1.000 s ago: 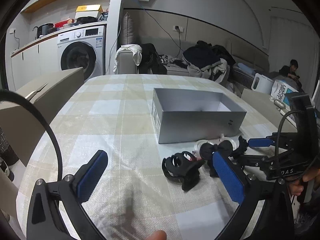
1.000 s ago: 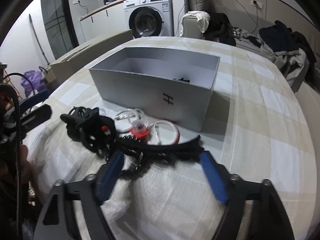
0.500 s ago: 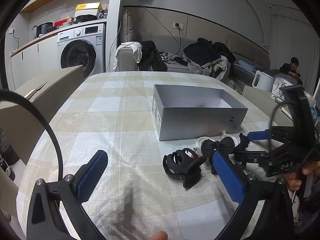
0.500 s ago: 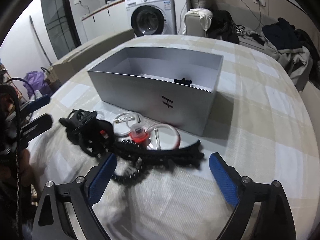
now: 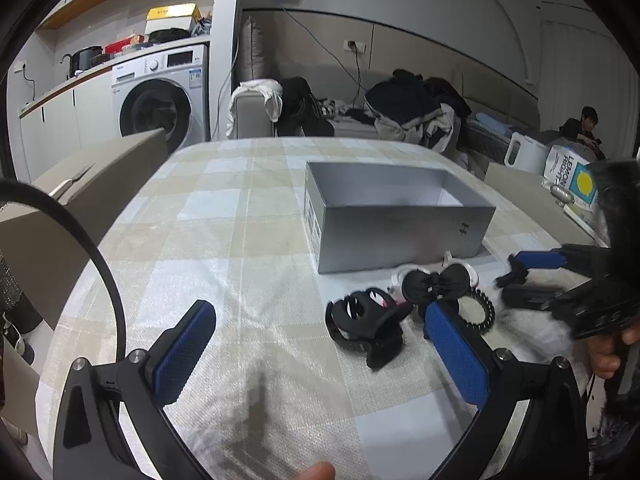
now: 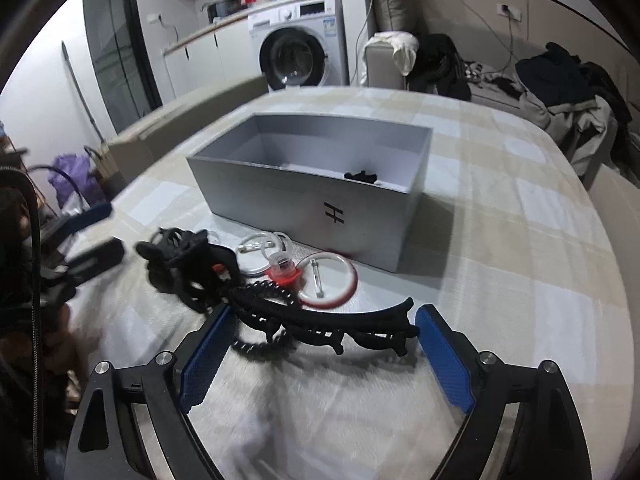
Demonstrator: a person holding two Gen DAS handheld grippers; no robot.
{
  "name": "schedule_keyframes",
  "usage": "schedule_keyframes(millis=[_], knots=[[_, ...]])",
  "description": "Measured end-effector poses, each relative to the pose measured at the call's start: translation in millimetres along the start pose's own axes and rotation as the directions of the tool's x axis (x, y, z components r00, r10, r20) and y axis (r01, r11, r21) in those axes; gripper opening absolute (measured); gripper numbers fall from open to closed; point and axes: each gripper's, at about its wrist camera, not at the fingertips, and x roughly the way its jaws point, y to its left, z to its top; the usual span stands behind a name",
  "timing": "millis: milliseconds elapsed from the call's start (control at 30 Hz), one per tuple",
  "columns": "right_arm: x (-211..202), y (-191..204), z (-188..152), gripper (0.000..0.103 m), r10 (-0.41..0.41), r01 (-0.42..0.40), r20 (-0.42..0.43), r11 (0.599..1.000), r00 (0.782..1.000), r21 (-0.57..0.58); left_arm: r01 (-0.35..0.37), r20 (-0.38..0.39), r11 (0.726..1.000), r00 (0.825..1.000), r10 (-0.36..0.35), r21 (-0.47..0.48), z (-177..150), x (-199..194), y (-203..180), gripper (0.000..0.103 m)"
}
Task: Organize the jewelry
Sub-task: 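Grasp the black claw clip with the left tool while the right tool grasps the curved black headband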
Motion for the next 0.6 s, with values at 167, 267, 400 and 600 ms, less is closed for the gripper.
schedule_keyframes(millis=[167, 267, 400, 600], knots=[[-23.3, -12.4, -9.2, 0.091, 0.048, -0.052, 0.060, 0.997, 0.997, 0.064, -0.004, -0.045, 1.000, 0.999, 0.006, 0.028, -3.0, 7.0, -7.3, 0.102], [-27.8, -16.0, -9.8, 0.091, 0.052, -0.058, 0.071, 0.995, 0.996, 0.081, 0.002, -0.078, 1.000, 0.997, 0.000, 0.030, -2.1, 12.2, -9.0, 0.102], [-25.8, -18.1, -7.8, 0.091, 0.061, -0.068, 0.072, 0.994, 0.996, 0.091, 0.016, -0.118, 1.000, 0.993, -0.013, 0.023, 0.5, 20.4, -11.3, 0.096], [-26.5, -15.9, -9.1, 0.091, 0.067, -0.073, 0.075, 0.994, 0.995, 0.084, 0.031, -0.165, 0.999, 0.986, -0.025, 0.032, -0.7, 25.5, -15.4, 0.088]])
